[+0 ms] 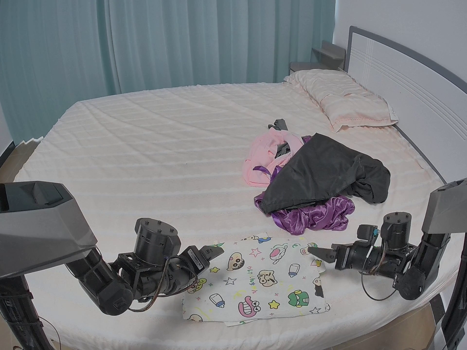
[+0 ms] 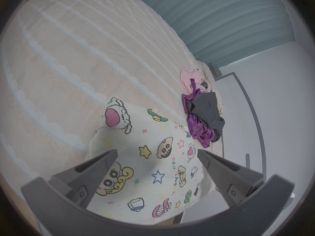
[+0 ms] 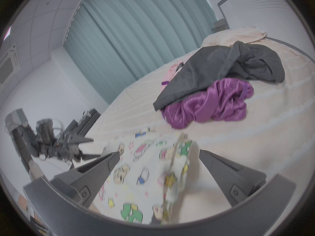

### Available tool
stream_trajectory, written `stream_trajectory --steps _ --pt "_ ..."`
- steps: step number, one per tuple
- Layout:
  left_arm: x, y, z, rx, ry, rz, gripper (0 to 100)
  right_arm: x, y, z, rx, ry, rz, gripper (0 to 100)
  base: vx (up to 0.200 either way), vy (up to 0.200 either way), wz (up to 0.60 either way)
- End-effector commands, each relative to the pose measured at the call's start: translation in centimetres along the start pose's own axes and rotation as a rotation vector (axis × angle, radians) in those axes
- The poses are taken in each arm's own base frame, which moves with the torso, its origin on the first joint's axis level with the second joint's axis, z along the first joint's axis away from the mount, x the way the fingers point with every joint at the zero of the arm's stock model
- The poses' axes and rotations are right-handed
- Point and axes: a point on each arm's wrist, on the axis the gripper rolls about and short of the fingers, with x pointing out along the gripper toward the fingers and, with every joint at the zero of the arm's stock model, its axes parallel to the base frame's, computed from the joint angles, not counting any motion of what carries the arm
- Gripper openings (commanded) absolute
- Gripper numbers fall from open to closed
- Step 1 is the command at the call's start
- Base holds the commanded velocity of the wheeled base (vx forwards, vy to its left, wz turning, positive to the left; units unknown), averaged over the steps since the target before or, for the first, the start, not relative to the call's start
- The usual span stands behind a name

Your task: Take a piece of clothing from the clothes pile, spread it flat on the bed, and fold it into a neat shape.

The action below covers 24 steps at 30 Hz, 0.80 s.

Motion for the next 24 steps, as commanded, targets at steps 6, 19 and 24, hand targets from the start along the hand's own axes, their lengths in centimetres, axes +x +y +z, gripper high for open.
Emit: stream_trajectory --steps 6,19,24 --pt "1.0 1.1 -0.6 0.006 -0.019 0.067 100 5.9 0.5 1.9 0.187 -0.029 -0.006 100 0.0 0.0 0.0" --pt "1.6 1.5 -1.2 0.026 0.001 0.086 100 8.5 0.3 0.2 0.261 0.019 -0.046 100 0.0 0.0 0.0" --pt "1.7 1.6 -1.2 0.026 0.003 0.09 100 8.7 0.3 0.2 0.261 0.018 -0.044 100 0.0 0.0 0.0"
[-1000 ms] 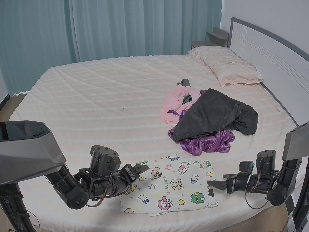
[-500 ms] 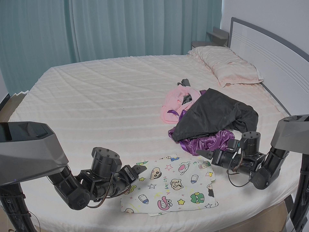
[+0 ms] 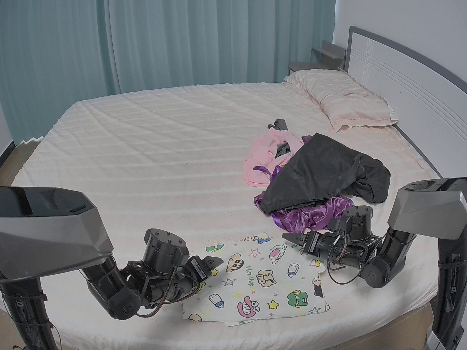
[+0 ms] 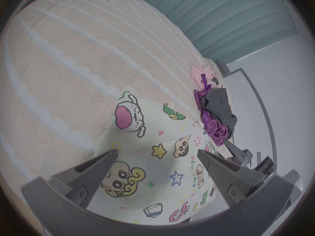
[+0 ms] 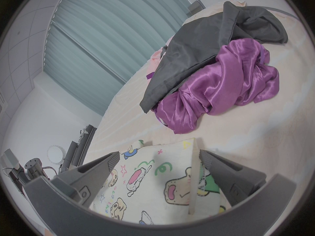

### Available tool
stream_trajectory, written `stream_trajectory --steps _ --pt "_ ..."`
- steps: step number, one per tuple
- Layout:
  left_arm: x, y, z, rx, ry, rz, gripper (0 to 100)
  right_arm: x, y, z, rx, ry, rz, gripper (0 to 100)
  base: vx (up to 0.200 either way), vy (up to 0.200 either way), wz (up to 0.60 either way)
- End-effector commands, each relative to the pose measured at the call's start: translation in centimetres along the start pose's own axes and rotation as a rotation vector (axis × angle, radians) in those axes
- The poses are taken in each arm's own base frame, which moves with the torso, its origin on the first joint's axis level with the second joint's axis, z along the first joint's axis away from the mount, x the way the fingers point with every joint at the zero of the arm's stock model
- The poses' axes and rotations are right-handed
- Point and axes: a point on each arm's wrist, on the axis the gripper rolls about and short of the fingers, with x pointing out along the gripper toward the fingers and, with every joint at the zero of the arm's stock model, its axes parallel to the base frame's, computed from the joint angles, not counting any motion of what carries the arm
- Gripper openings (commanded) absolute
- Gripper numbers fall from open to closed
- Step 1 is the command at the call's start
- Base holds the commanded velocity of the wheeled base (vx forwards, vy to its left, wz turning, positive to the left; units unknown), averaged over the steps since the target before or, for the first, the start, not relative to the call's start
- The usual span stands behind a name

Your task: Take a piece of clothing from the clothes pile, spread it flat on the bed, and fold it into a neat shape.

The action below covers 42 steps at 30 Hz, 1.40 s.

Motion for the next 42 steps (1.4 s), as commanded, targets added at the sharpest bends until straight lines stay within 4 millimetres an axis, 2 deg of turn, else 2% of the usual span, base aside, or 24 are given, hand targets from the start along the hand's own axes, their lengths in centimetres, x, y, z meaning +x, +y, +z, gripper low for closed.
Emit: stream_trajectory --steps 1,2,10,22,31,32,39,40,41,42 --pt "0.2 0.2 -0.1 0.0 0.005 0.007 100 0.5 -0.3 -0.2 0.001 0.006 -0.003 100 0.0 0.0 0.0" --pt "0.2 0.2 -0.1 0.0 0.005 0.007 100 0.5 -0.3 -0.2 0.001 0.006 -0.003 0 0.0 0.0 0.0" --pt "0.2 0.1 -0.2 0.0 0.006 0.005 100 1.0 -1.1 -0.2 0.011 0.002 -0.023 0 0.0 0.0 0.0" --pt "0.3 0.1 -0.3 0.003 0.01 0.008 100 1.1 -2.4 1.0 0.032 -0.073 -0.093 0 0.0 0.0 0.0" --pt "0.3 0.1 -0.2 0.001 0.008 0.006 100 1.1 -2.4 1.1 0.03 -0.08 -0.089 0 0.0 0.0 0.0" --pt "0.3 0.0 -0.2 0.001 0.005 0.004 100 1.0 -2.3 1.2 0.029 -0.086 -0.087 100 0.0 0.0 0.0" --pt "-0.7 -0.7 0.6 -0.006 -0.03 -0.028 100 -0.9 -1.9 2.9 0.035 -0.138 -0.086 100 0.0 0.0 0.0" --pt "-2.4 -1.9 2.3 -0.02 -0.09 -0.089 100 -3.0 -1.3 3.9 0.037 -0.17 -0.084 100 0.0 0.0 0.0" --pt "-2.4 -1.9 2.3 -0.02 -0.09 -0.089 100 -3.0 -1.3 3.9 0.037 -0.17 -0.084 100 0.0 0.0 0.0" --pt "-4.4 -2.9 3.9 -0.007 -0.153 -0.147 100 -5.1 -0.5 4.5 0.034 -0.198 -0.078 100 0.0 0.0 0.0"
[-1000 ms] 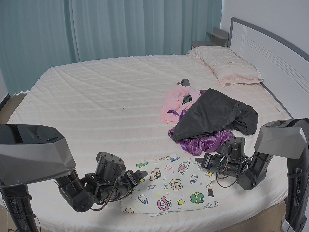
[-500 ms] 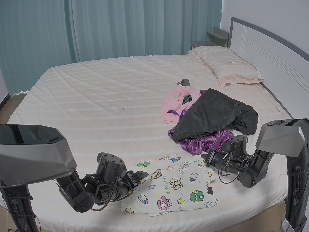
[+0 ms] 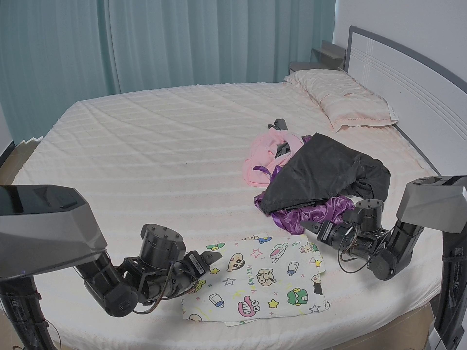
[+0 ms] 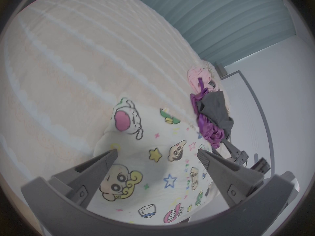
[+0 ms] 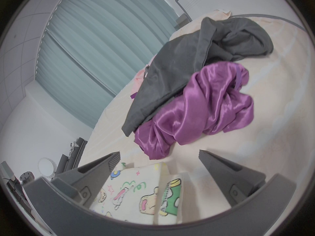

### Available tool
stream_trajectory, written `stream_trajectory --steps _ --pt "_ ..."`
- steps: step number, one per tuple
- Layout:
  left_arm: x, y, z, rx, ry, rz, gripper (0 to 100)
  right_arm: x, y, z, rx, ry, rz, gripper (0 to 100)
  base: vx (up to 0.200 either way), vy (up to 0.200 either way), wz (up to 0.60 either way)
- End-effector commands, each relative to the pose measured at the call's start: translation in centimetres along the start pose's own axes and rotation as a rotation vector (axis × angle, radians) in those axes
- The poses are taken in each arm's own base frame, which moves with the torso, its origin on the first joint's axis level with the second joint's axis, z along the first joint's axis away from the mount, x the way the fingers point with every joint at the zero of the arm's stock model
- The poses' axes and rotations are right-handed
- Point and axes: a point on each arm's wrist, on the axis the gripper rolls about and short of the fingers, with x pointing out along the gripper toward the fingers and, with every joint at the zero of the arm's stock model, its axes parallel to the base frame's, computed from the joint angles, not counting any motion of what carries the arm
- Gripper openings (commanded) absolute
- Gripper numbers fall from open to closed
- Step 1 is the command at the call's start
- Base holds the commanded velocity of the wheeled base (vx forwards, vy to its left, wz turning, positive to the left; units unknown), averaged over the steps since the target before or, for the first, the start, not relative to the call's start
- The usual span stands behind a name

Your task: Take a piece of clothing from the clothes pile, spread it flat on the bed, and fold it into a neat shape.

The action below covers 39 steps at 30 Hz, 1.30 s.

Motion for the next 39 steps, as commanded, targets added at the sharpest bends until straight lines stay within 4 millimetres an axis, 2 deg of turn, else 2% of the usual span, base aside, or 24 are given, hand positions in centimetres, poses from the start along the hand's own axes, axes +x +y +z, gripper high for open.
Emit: stream_trajectory --steps 1,5,6,8,13,15,16,17,19,20,22,24,25,26,27,29,33,34,38,39 --pt "-4.6 -2.9 4.0 0.01 -0.153 -0.148 100 -5.2 1.6 3.0 0.001 -0.091 0.024 100 0.0 0.0 0.0" --pt "-9.4 -3.8 6.7 0.091 -0.325 -0.203 100 -10.4 3.4 4.1 -0.021 -0.187 0.036 100 0.0 0.0 0.0" --pt "-9.4 -3.8 6.7 0.091 -0.325 -0.203 100 -10.4 3.4 4.1 -0.021 -0.187 0.036 100 0.0 0.0 0.0" --pt "-12.8 -4.0 7.5 0.104 -0.436 -0.196 100 -15.2 4.5 4.3 -0.068 -0.267 0.051 100 0.0 0.0 0.0" --pt "-18.5 -3.8 7.1 0.091 -0.591 -0.199 100 -22.4 5.0 2.8 -0.156 -0.368 0.075 100 0.0 0.0 0.0" --pt "-20.5 -3.2 6.4 0.125 -0.641 -0.183 100 -24.6 4.9 2.0 -0.18 -0.415 0.073 100 0.0 0.0 0.0" --pt "-20.5 -3.2 6.4 0.125 -0.641 -0.183 100 -24.6 4.9 2.0 -0.18 -0.415 0.073 100 0.0 0.0 0.0" --pt "-22.1 -2.2 5.7 0.17 -0.7 -0.14 100 -26.5 4.7 1.3 -0.215 -0.459 0.067 100 0.0 0.0 0.0" --pt "-23.3 -1.0 5.0 0.221 -0.768 -0.071 100 -28.1 4.9 1.2 -0.217 -0.512 0.064 100 0.0 0.0 0.0" --pt "-23.3 -1.0 4.9 0.225 -0.773 -0.064 100 -28.3 4.9 1.1 -0.218 -0.516 0.062 100 0.0 0.0 0.0" --pt "-24.8 0.6 3.9 0.281 -0.855 0.027 100 -30.7 4.7 0.2 -0.236 -0.547 0.052 100 0.0 0.0 0.0" --pt "-25.4 1.2 3.5 0.301 -0.881 0.051 100 -31.5 4.5 -0.3 -0.256 -0.546 0.047 100 0.0 0.0 0.0" --pt "-26.7 2.1 2.8 0.334 -0.929 0.071 100 -32.9 3.9 -1.4 -0.29 -0.538 0.031 100 0.0 0.0 0.0" --pt "-26.7 2.1 2.8 0.334 -0.929 0.071 100 -32.9 3.9 -1.4 -0.29 -0.538 0.031 100 0.0 0.0 0.0" --pt "-27.8 3.0 2.2 0.356 -0.974 0.086 100 -34.1 3.3 -2.7 -0.319 -0.526 0.017 100 0.0 0.0 0.0" --pt "-28.6 4.0 1.6 0.377 -1.018 0.142 100 -35.4 2.6 -4.0 -0.354 -0.525 0.001 100 0.0 0.0 0.0" --pt "-29.8 5.2 0.7 0.391 -1.081 0.204 100 -36.6 1.5 -5.7 -0.389 -0.538 -0.018 100 0.0 0.0 0.0" --pt "-30.5 6.1 0.1 0.4 -1.106 0.24 100 -36.9 0.9 -6.7 -0.399 -0.553 -0.046 100 0.0 0.0 0.0" --pt "-31.2 7.3 -0.7 0.412 -1.132 0.301 100 -37.3 0.4 -7.6 -0.414 -0.585 -0.095 100 0.0 0.0 0.0" --pt "-31.7 8.2 -1.3 0.422 -1.152 0.36 100 -37.5 0.2 -8.1 -0.426 -0.609 -0.125 100 0.0 0.0 0.0"
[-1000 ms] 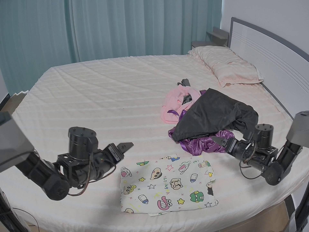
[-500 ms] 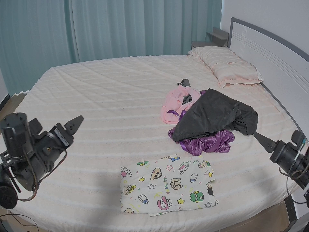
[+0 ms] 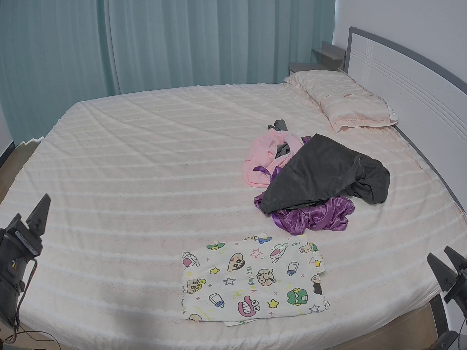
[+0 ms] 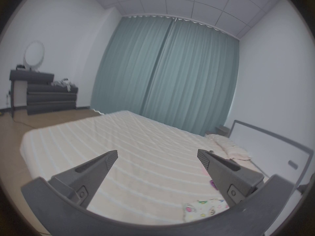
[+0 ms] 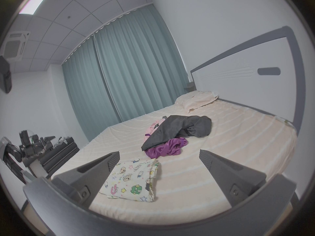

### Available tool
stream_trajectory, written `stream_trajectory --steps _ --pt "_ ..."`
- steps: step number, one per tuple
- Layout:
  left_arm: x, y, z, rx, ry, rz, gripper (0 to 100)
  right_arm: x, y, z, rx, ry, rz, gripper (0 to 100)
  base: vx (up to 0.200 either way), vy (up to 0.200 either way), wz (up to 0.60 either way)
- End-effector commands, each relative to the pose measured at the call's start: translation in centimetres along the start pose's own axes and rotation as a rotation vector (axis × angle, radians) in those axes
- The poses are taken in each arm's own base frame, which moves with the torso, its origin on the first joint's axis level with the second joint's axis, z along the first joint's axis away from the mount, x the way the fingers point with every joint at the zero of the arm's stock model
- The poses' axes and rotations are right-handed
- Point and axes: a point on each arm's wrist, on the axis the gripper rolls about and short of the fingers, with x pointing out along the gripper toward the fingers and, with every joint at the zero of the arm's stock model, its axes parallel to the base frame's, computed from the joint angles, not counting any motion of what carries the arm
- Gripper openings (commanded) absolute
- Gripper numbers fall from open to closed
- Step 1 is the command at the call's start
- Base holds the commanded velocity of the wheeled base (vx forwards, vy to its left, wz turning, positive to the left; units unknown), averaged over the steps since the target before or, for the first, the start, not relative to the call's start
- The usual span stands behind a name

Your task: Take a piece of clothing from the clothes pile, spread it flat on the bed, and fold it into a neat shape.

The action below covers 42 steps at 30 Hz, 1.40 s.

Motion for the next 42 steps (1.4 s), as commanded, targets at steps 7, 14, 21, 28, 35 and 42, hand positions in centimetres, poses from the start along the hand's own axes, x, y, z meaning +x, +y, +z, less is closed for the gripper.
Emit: stream_trajectory --steps 7,14,21,28,35,42 --pt "-8.0 7.3 -1.2 0.146 -0.241 0.32 100 -5.8 -1.4 -4.5 -0.152 -0.17 -0.148 100 0.0 0.0 0.0" --pt "-10.1 8.4 -2.6 0.188 -0.281 0.421 100 -6.4 -1.4 -5.3 -0.191 -0.161 -0.161 100 0.0 0.0 0.0" --pt "-11.3 9.0 -4.9 0.259 -0.29 0.42 100 -6.5 -1.6 -5.2 -0.3 -0.166 -0.266 100 0.0 0.0 0.0" --pt "-10.7 9.3 -6.3 0.29 -0.233 0.38 100 -6.5 -1.7 -5.2 -0.391 -0.163 -0.334 100 0.0 0.0 0.0" --pt "-10.5 9.1 -7.2 0.342 -0.13 0.194 100 -6.4 -1.5 -5.3 -0.331 -0.148 -0.194 100 0.0 0.0 0.0" --pt "-10.4 8.7 -7.5 0.35 -0.091 0.001 100 -6.3 -1.2 -5.4 -0.394 -0.138 -0.095 100 0.0 0.0 0.0"
